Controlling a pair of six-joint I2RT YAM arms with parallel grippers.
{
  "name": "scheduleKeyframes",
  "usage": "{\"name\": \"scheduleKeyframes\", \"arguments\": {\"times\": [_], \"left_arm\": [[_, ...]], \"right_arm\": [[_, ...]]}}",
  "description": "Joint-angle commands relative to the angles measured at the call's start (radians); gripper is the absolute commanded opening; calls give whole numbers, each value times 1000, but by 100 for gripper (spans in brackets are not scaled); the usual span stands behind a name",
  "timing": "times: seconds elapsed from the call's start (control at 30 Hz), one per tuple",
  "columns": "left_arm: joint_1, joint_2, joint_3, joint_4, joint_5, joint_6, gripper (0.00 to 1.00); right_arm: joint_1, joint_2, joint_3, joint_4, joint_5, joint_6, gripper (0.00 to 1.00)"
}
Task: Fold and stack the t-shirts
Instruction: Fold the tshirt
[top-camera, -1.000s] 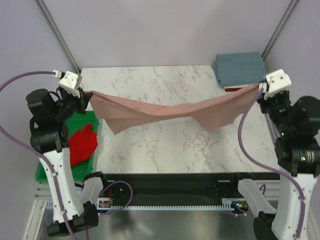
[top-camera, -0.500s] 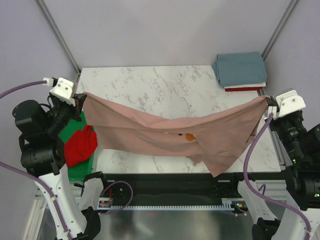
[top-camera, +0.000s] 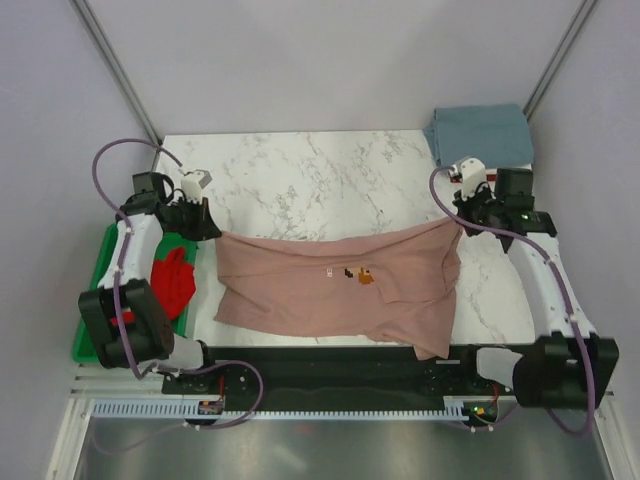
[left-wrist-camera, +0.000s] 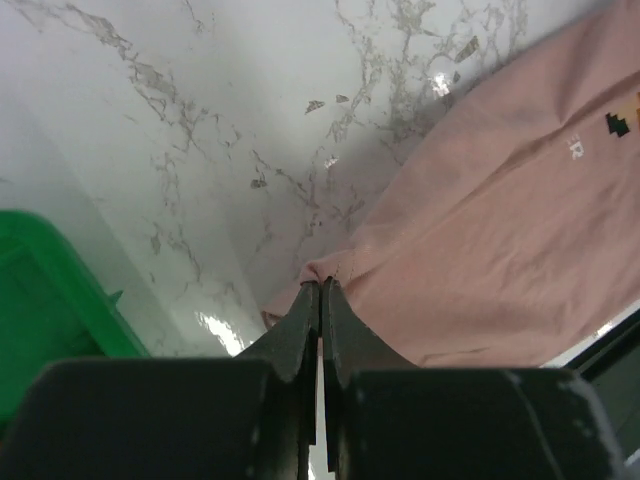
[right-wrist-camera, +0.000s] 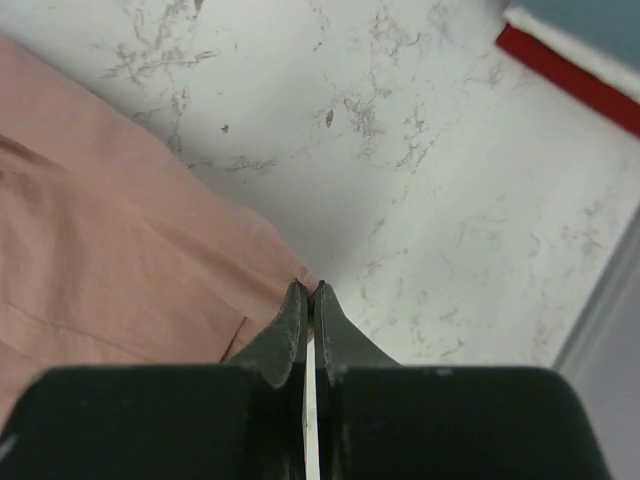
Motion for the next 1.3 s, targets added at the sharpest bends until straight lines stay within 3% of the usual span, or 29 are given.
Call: {"name": "scheduleKeyframes", "arguments": {"times": [0.0,0.03,0.27,0.63,1.03,1.27], "left_arm": [[-36,121,32,149,22,7,2],[-39,215,71,163,15,-6,2],[-40,484,288,235,-66,-92,2],[-59,785,611,252,-232,-129,2],[-107,934,799,281,-346,-128,2],[-109,830,797,267,-321,-160,2]], "right_arm": [[-3,150,1,235,-31,17,0],[-3,202,15,256,-28,17,0],[-3,667,252,345,4,-4,0],[-3,1092,710,351,58,40,0],[12,1204,820,389,105,29,0],[16,1099,825,389,101,74,0]]}}
